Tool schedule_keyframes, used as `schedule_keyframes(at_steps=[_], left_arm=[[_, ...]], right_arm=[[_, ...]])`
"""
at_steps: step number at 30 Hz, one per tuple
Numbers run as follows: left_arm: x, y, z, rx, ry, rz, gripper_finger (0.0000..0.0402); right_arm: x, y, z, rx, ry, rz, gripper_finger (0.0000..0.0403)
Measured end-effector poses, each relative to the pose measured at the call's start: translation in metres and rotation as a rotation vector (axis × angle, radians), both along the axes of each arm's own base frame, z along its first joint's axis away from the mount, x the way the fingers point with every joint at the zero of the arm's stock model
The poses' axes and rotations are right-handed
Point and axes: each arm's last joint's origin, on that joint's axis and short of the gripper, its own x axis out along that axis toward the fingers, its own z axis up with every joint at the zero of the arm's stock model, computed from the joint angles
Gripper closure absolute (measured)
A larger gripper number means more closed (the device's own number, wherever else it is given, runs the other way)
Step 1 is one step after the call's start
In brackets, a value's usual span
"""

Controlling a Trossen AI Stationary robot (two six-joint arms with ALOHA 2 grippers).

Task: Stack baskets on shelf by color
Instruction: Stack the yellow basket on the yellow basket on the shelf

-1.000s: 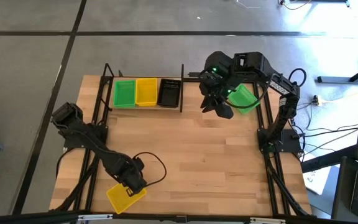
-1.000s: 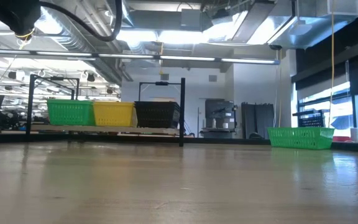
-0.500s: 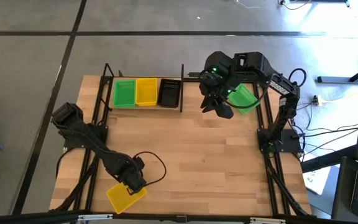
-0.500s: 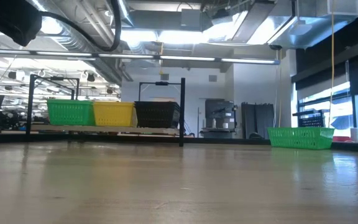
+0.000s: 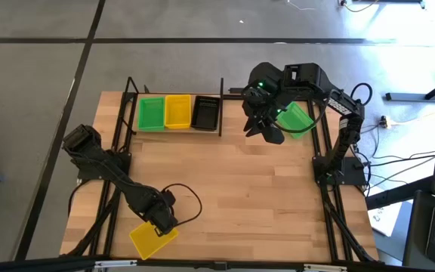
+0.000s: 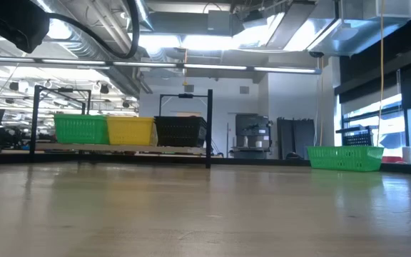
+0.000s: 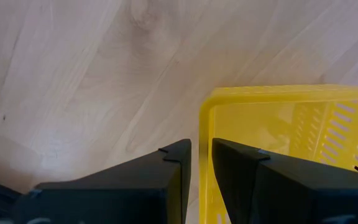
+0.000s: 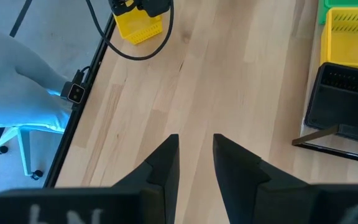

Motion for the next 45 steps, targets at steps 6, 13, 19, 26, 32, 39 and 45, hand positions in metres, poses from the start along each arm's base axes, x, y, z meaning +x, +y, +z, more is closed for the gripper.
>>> schedule_keyframes(at_steps=[6,13,19,26,32,39,45], left_arm=[[0.000,0.000,0.000,-0.001,-0.001,0.000,0.0344],[0.003,-0.002,-0.005,-0.002,-0.003,0.001,0.0344],[0.006,-0.007,-0.017,-0.009,0.030,-0.016,0.0344],[0.007,-0.006,-0.017,-0.008,0.028,-0.035,0.0357],[0.009,-0.005,-0.017,-0.013,0.022,-0.039,0.0395],[0.009,0.004,-0.004,-0.033,0.002,-0.080,0.0399],[0.001,0.026,0.027,-0.054,-0.046,-0.041,0.0400]], right_arm=[[0.000,0.000,0.000,-0.002,-0.001,0.002,0.0307],[0.000,0.001,0.000,0.034,-0.010,0.029,0.0307],[0.000,0.002,0.001,0.061,-0.021,0.061,0.0307],[0.000,0.002,0.001,0.060,-0.021,0.060,0.0307],[0.000,0.002,0.001,0.055,-0.020,0.058,0.0307],[0.000,0.002,0.001,0.052,-0.022,0.059,0.0307],[0.000,0.002,0.001,0.025,-0.040,0.096,0.0307]])
